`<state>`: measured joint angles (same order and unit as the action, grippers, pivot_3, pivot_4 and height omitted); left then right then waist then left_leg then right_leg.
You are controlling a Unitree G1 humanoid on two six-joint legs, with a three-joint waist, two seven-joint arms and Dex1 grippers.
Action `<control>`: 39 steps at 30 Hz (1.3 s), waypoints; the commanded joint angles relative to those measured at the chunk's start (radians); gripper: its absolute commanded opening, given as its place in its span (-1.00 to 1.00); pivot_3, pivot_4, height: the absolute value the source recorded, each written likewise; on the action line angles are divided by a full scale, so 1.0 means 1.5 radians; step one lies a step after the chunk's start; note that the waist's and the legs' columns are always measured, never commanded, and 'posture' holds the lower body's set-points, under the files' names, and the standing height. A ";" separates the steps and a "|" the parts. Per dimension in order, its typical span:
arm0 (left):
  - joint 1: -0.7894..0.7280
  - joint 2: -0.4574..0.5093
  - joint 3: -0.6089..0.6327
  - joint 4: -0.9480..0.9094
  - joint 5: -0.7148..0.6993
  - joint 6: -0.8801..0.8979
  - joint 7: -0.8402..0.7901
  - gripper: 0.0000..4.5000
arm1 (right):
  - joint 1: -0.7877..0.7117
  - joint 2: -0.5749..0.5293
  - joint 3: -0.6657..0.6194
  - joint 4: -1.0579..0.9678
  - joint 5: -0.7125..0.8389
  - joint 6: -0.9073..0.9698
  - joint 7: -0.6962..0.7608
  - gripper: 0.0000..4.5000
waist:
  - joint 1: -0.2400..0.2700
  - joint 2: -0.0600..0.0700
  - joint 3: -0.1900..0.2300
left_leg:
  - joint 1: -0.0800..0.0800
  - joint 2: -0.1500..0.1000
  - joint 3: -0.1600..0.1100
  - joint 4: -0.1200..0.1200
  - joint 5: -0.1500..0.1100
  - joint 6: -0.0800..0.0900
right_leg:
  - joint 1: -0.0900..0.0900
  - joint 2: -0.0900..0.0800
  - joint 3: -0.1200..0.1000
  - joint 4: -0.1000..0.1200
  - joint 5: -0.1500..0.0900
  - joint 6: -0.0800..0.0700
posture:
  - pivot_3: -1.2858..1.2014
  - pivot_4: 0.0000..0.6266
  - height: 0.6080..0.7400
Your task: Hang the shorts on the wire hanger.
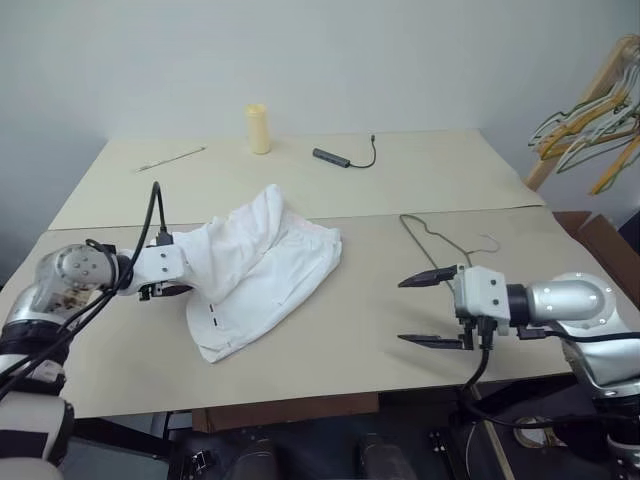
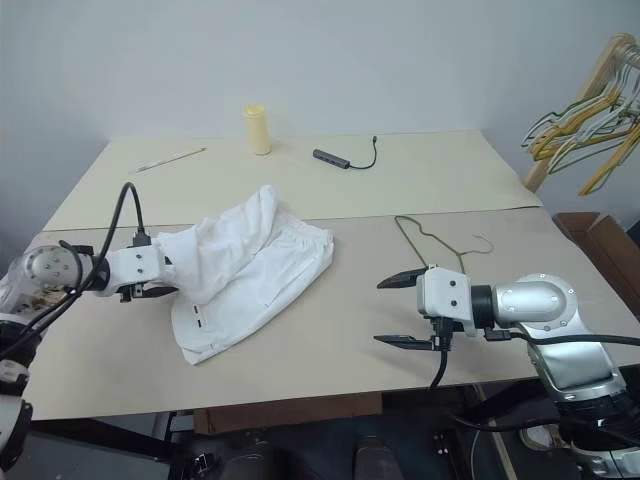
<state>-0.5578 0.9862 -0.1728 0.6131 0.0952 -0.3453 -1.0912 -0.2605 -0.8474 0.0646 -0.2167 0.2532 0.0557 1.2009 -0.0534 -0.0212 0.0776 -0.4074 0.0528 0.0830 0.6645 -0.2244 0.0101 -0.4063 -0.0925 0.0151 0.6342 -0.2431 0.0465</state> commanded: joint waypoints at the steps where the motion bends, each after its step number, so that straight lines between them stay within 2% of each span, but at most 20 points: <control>1: 0.056 0.046 0.086 -0.095 -0.089 0.051 -0.036 0.68 | -0.065 0.034 0.052 0.106 -0.120 -0.120 -0.055 1.00 | -0.004 0.000 0.000 | 0.000 0.000 0.000 0.000 0.000 0.000 | 0.000 0.000 0.000 0.001 0.000 0.000 | 0.00 -0.84 1.00; 3: 0.107 0.066 0.128 -0.146 -0.122 0.078 -0.042 0.98 | -0.127 0.063 0.091 0.205 -0.199 -0.188 -0.100 1.00 | -0.007 0.000 0.000 | 0.001 0.000 0.001 0.000 0.000 0.000 | 0.000 0.000 0.001 0.003 0.000 0.000 | 0.00 -0.84 1.00; 5: 0.156 0.073 0.172 -0.198 -0.149 0.110 -0.032 0.98 | -0.193 0.101 0.117 0.300 -0.240 -0.225 -0.135 1.00 | -0.009 0.000 0.000 | 0.002 0.000 0.001 0.001 0.000 0.000 | 0.000 -0.001 0.001 0.004 -0.001 0.000 | 0.02 -0.85 1.00; 9: 0.251 0.082 0.268 -0.345 -0.279 0.246 -0.076 0.98 | -0.303 0.159 0.165 0.476 -0.326 -0.333 -0.210 1.00 | -0.009 0.000 0.000 | 0.001 0.000 0.001 0.001 0.000 0.000 | -0.001 -0.001 0.001 0.006 -0.001 -0.001 | 0.06 -0.84 1.00; 13: 0.336 0.071 0.322 -0.491 -0.352 0.340 -0.081 0.98 | -0.390 0.211 0.225 0.626 -0.433 -0.431 -0.324 1.00 | -0.004 0.000 0.000 | 0.000 0.000 0.001 0.001 0.000 0.000 | -0.002 -0.001 0.001 0.006 -0.001 0.000 | 0.07 -0.84 1.00; 18: 0.400 0.033 0.335 -0.628 -0.389 0.423 -0.032 0.98 | -0.483 0.287 0.302 0.788 -0.560 -0.481 -0.493 1.00 | -0.001 0.000 0.000 | 0.002 0.000 0.001 0.001 0.000 0.000 | -0.002 -0.001 0.002 0.008 -0.001 -0.001 | 0.07 -0.84 1.00; 22: 0.448 0.009 0.320 -0.685 -0.379 0.442 -0.010 0.98 | -0.538 0.345 0.344 0.878 -0.627 -0.469 -0.625 1.00 | -0.002 0.000 0.000 | 0.002 0.000 0.001 0.000 0.001 -0.001 | -0.002 0.000 0.002 0.009 -0.001 -0.002 | 0.07 -0.85 1.00; 25: 0.472 -0.005 0.313 -0.701 -0.368 0.439 0.000 0.98 | -0.561 0.363 0.378 0.922 -0.670 -0.466 -0.678 1.00 | -0.002 0.000 0.000 | 0.002 0.000 0.001 0.000 0.001 -0.001 | -0.002 -0.001 0.002 0.009 -0.002 -0.002 | 0.07 -0.85 1.00; 28: 0.481 -0.011 0.305 -0.711 -0.355 0.440 0.015 1.00 | -0.573 0.368 0.398 0.955 -0.695 -0.460 -0.708 0.73 | 0.004 0.000 0.000 | 0.002 0.000 0.001 0.000 0.001 -0.001 | -0.002 -0.001 0.002 0.009 -0.002 -0.002 | 0.07 -0.84 1.00; 32: 0.484 -0.018 0.278 -0.719 -0.333 0.438 0.030 1.00 | -0.579 0.369 0.403 0.977 -0.702 -0.446 -0.720 0.12 | 0.005 0.000 0.000 | 0.002 0.000 0.001 0.000 0.001 -0.001 | -0.002 -0.001 0.002 0.009 -0.002 -0.002 | 0.07 -0.84 1.00; 39: 0.447 -0.025 0.170 -0.713 -0.236 0.435 0.068 1.00 | -0.545 0.346 0.365 0.923 -0.651 -0.451 -0.636 -0.98 | 0.004 0.000 0.000 | 0.002 0.000 0.001 -0.001 0.001 -0.001 | -0.002 0.000 0.002 0.009 -0.002 -0.002 | 0.03 -0.82 1.00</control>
<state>0.1321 0.9458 0.1059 -0.4410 -0.3024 0.3076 -1.0132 -1.0810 -0.3148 0.6473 1.2195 -0.7646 -0.6241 0.2152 -0.0476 -0.0215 0.0777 -0.4039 0.0525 0.0838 0.6637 -0.2233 0.0082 -0.4091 -0.0929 0.0177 0.6467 -0.2457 0.0429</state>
